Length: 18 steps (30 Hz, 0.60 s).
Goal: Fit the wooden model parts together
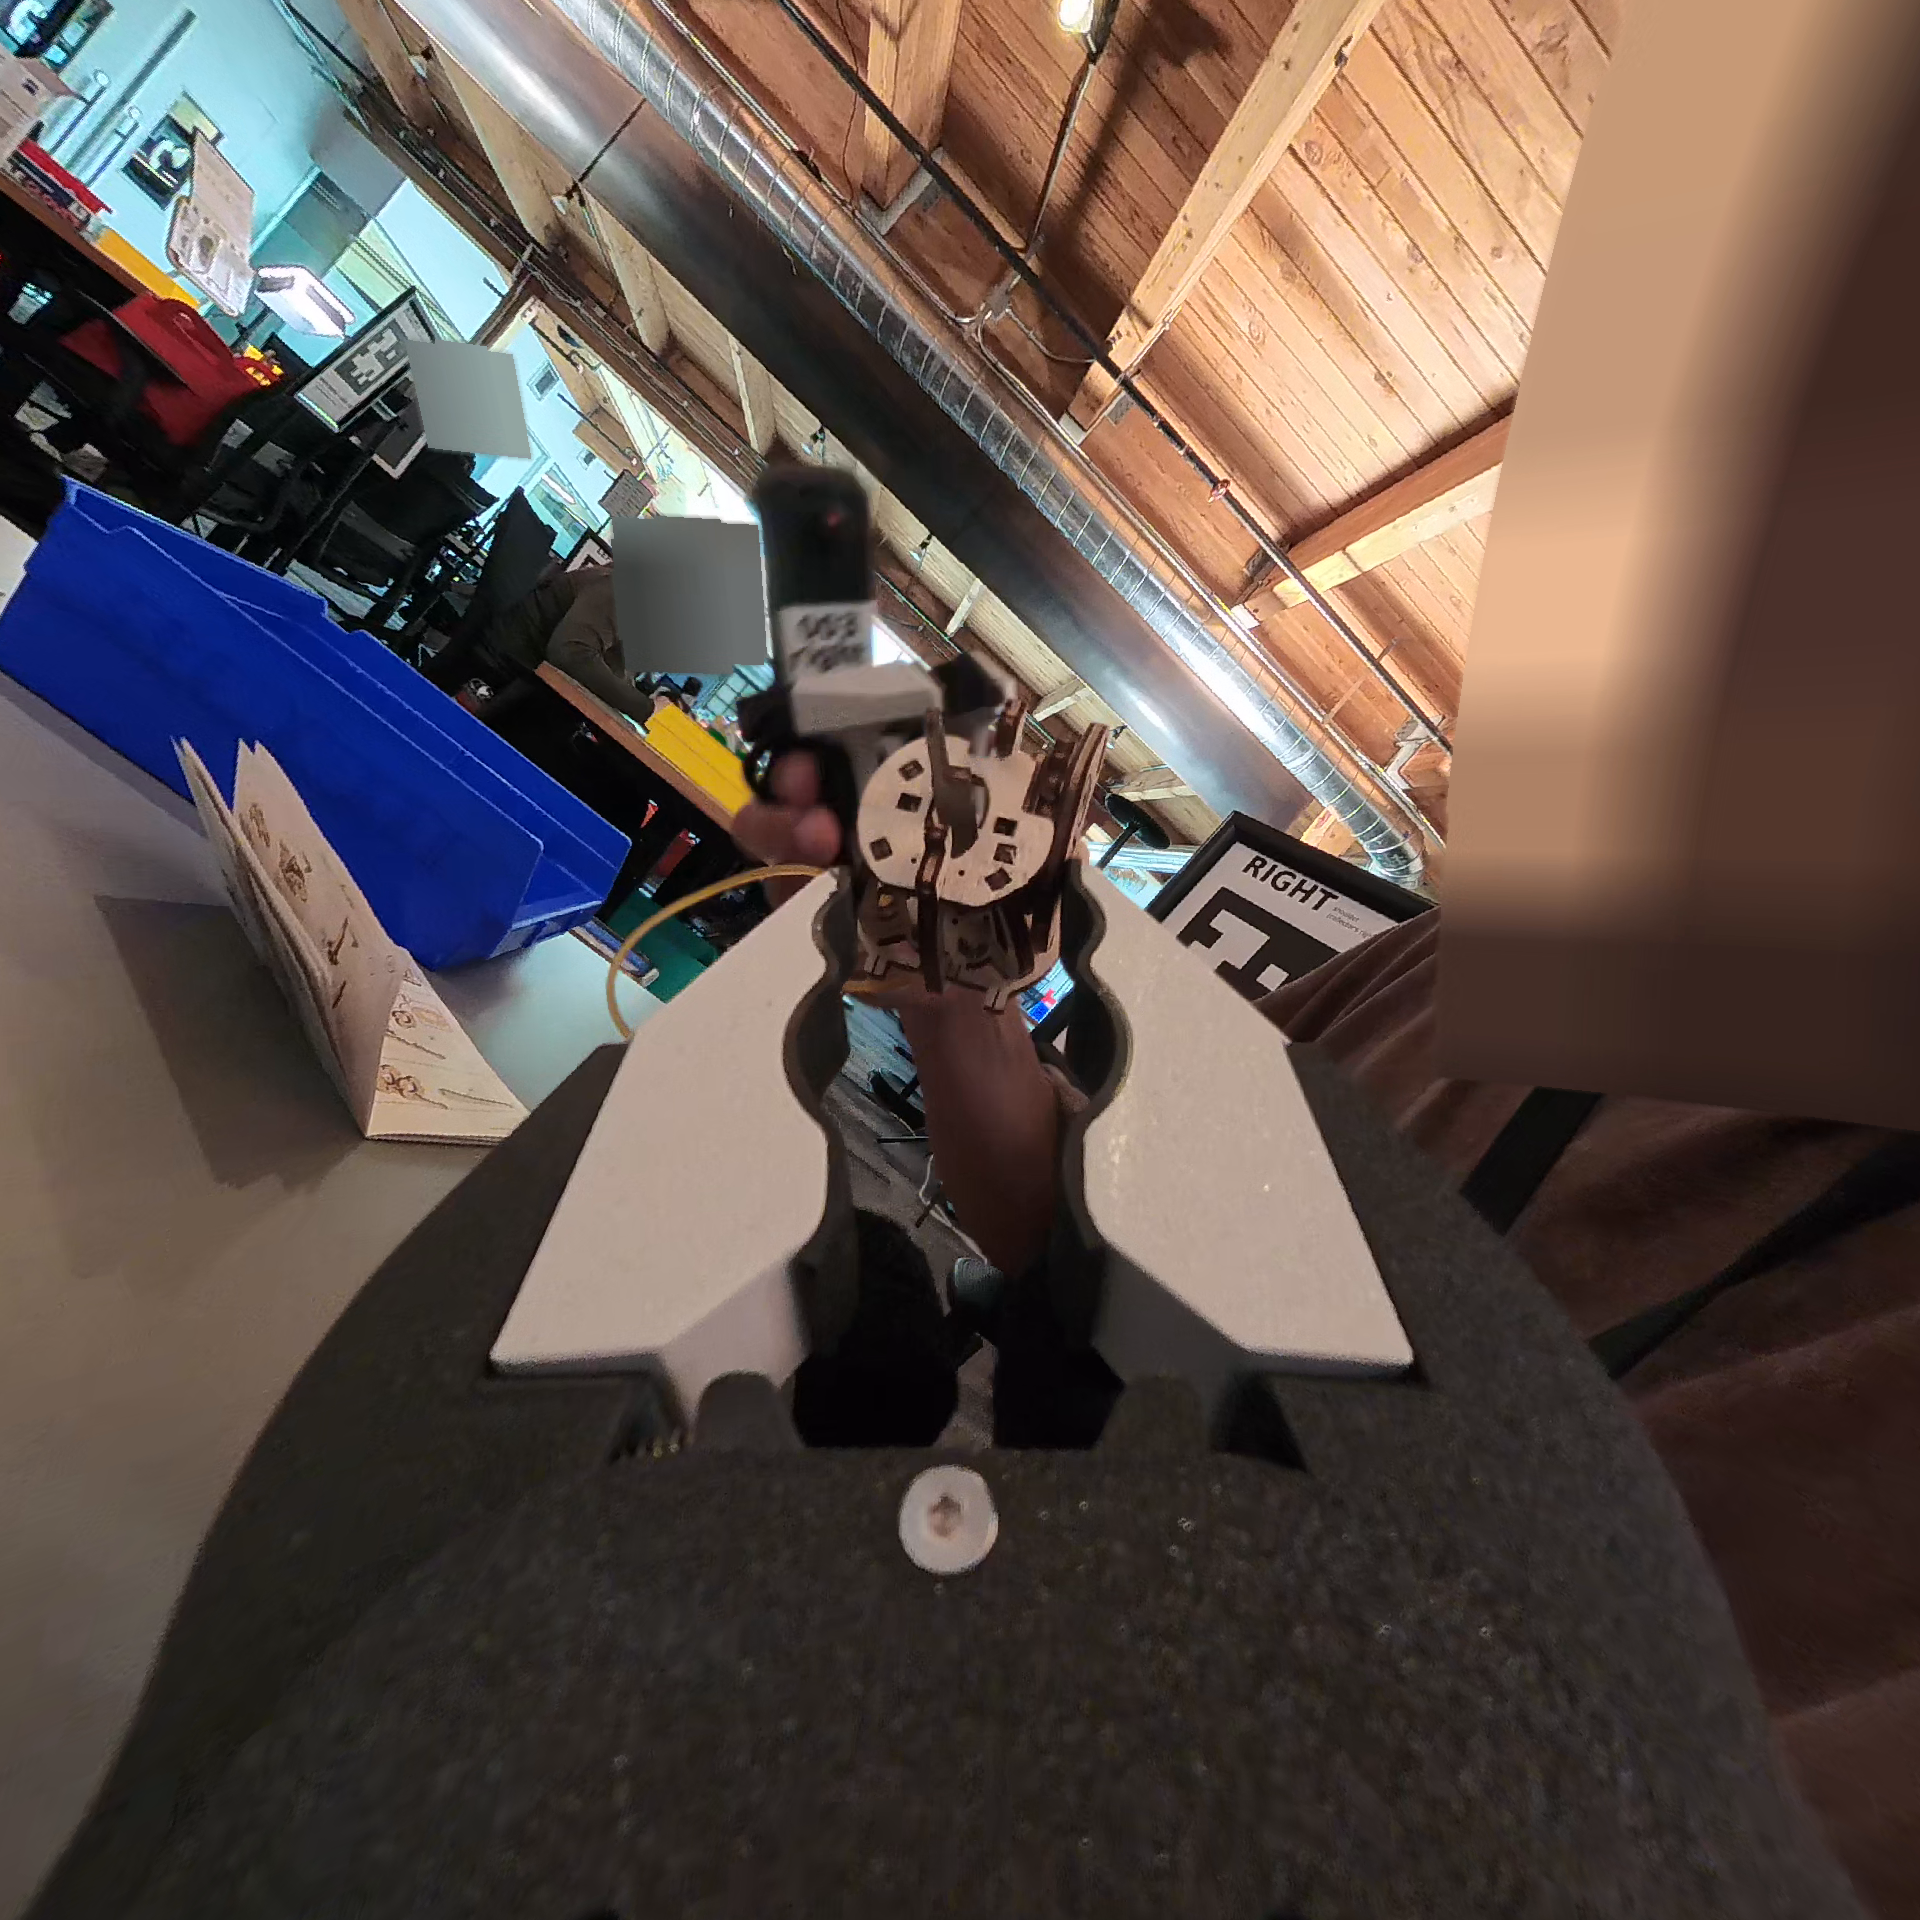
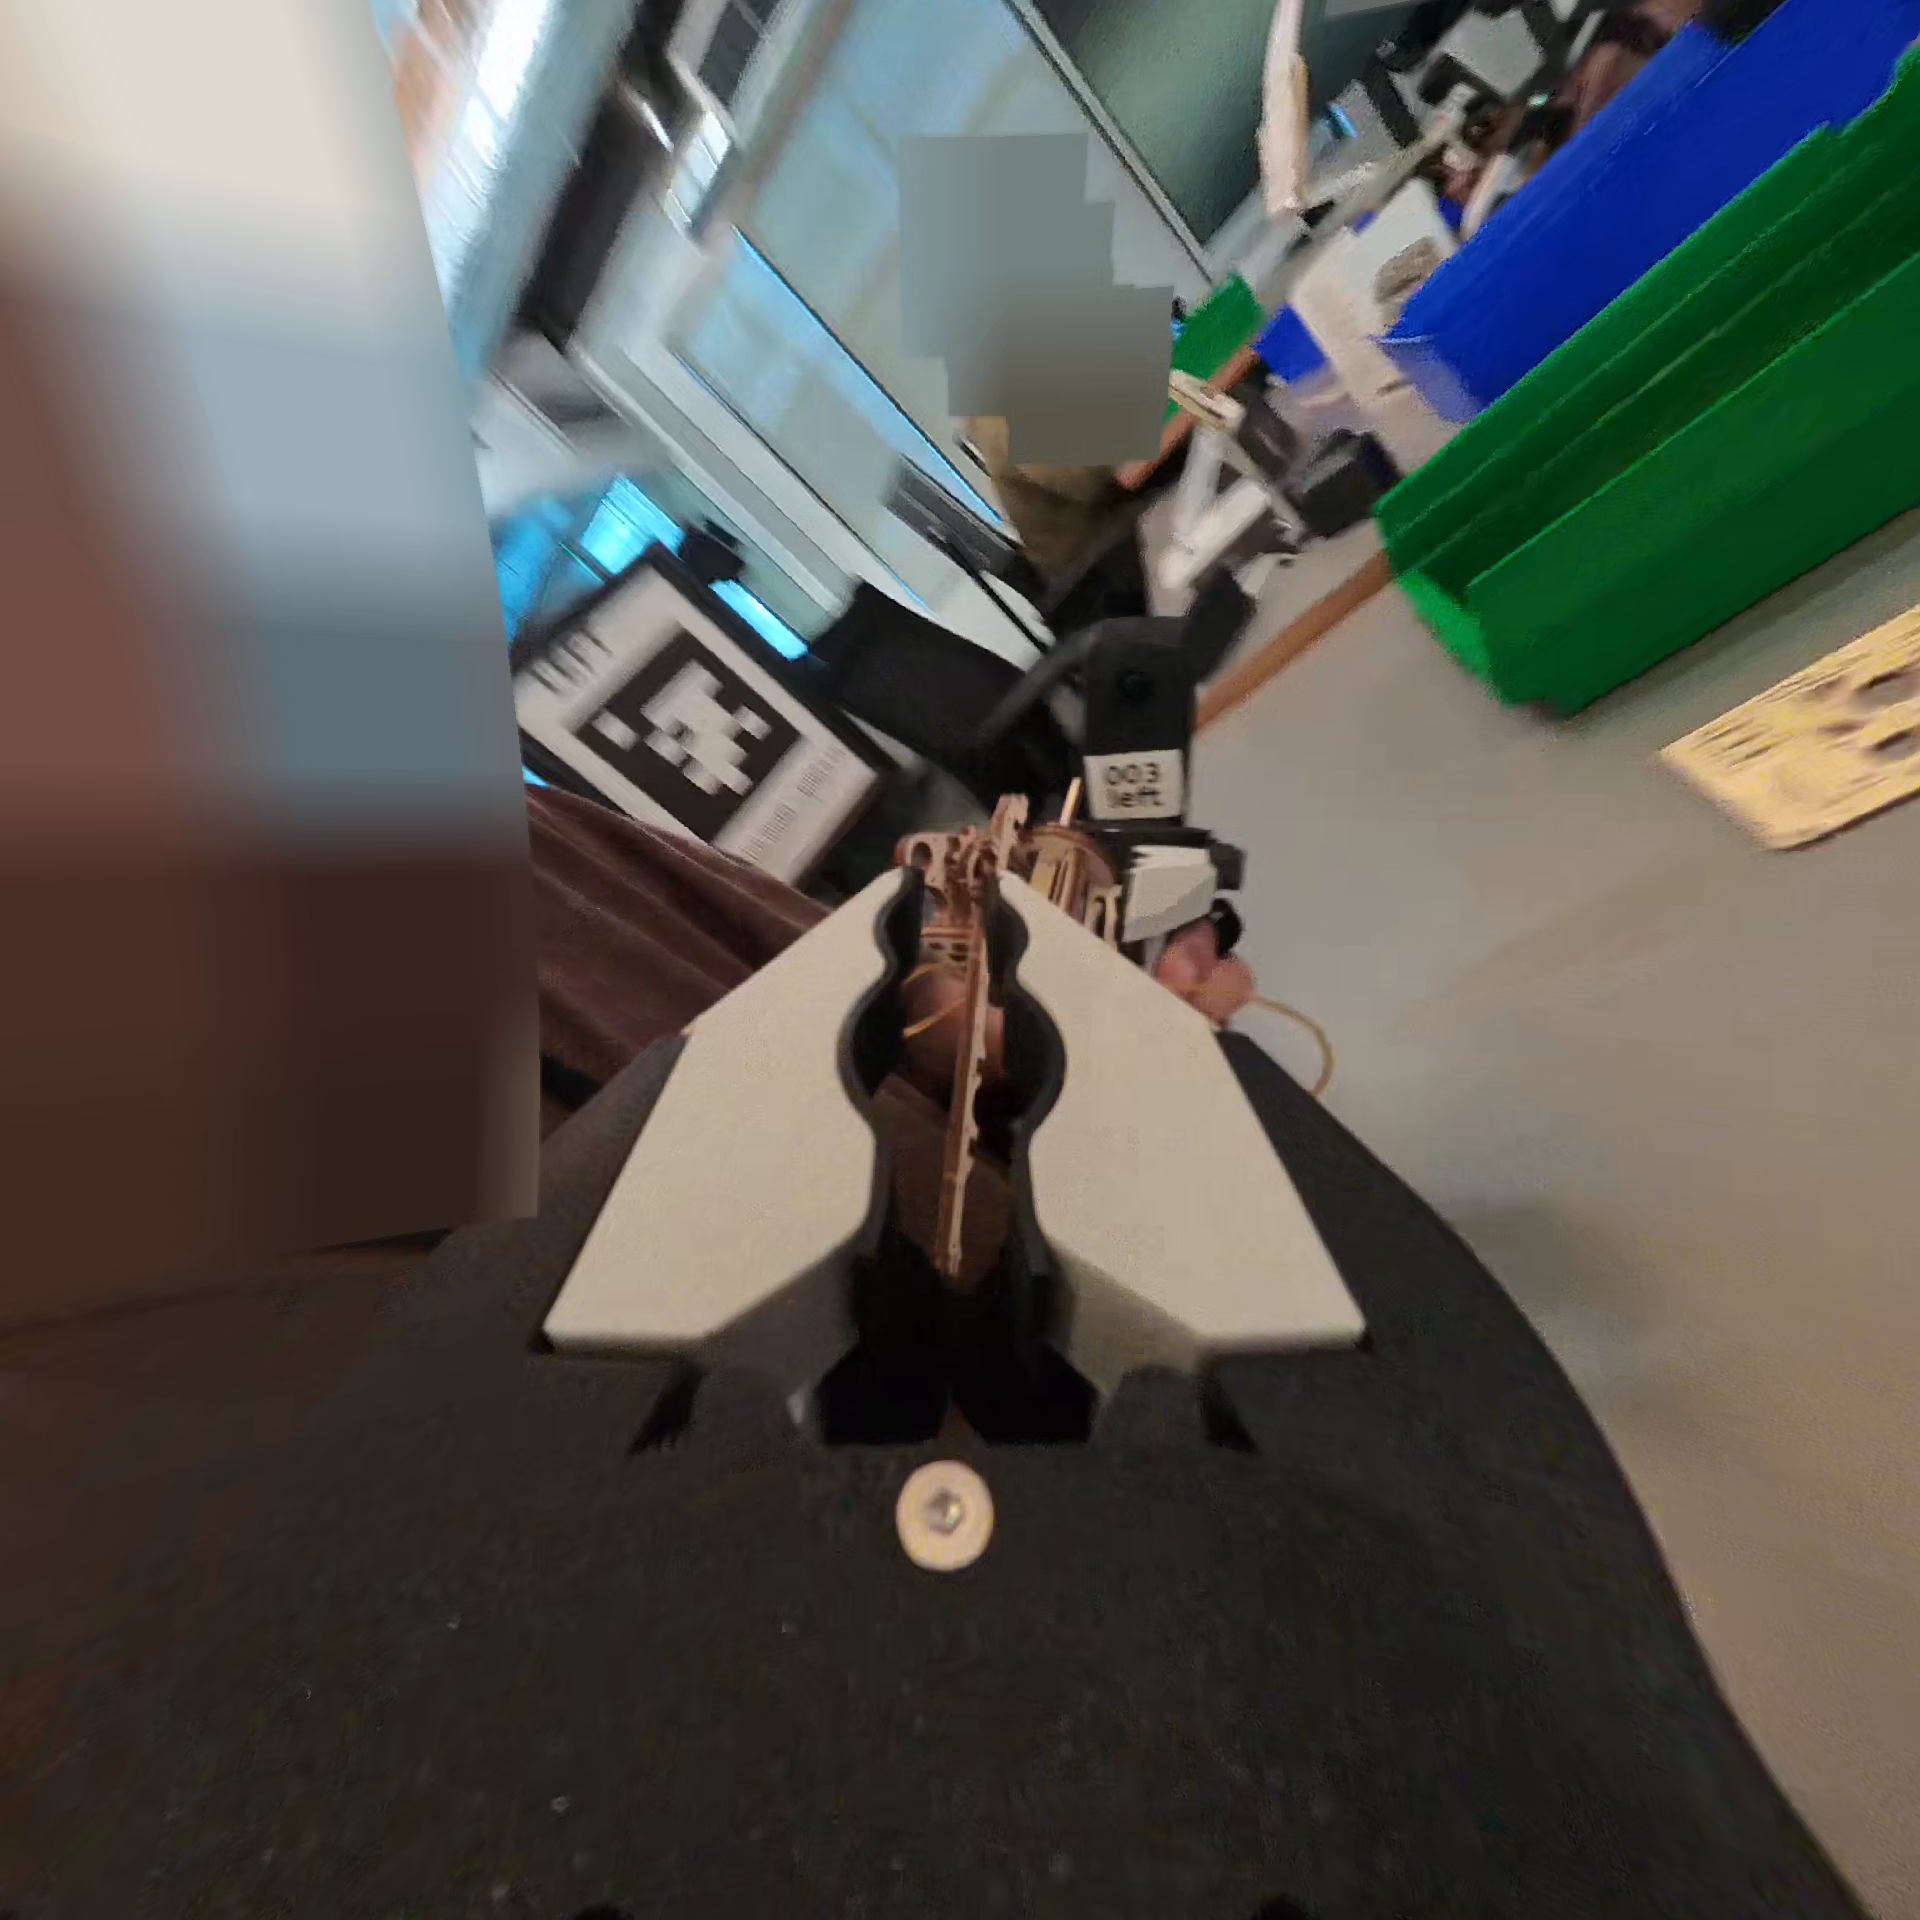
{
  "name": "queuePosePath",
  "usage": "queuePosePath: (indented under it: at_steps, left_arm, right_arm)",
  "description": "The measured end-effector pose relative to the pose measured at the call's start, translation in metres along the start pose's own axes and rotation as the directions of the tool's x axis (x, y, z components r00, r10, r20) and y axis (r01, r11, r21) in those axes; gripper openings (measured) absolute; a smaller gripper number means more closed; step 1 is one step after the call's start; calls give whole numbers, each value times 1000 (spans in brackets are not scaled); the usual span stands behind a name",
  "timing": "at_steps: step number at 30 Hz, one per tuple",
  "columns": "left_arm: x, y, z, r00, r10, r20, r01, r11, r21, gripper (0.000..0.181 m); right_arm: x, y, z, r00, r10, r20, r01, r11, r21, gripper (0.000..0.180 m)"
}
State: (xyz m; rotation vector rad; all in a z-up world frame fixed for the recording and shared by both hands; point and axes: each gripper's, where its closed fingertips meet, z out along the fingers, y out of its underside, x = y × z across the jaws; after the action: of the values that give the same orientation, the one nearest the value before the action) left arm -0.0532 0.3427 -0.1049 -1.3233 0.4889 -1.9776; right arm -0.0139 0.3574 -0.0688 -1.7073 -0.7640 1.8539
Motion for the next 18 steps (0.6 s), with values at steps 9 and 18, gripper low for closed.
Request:
queuePosePath:
  at_steps: [9, 18]
  left_arm:
    - [4, 4, 1, 999, 33, 2, -33, 999, -27, 36]
    - [2, 4, -1, 996, 78, 40, -77, 996, -35, 35]
  right_arm:
    - [1, 22, 30, 931, -314, -185, 219, 888, -404, 11]
    - [10, 30, 34, 914, -336, -226, 212, 873, -440, 3]
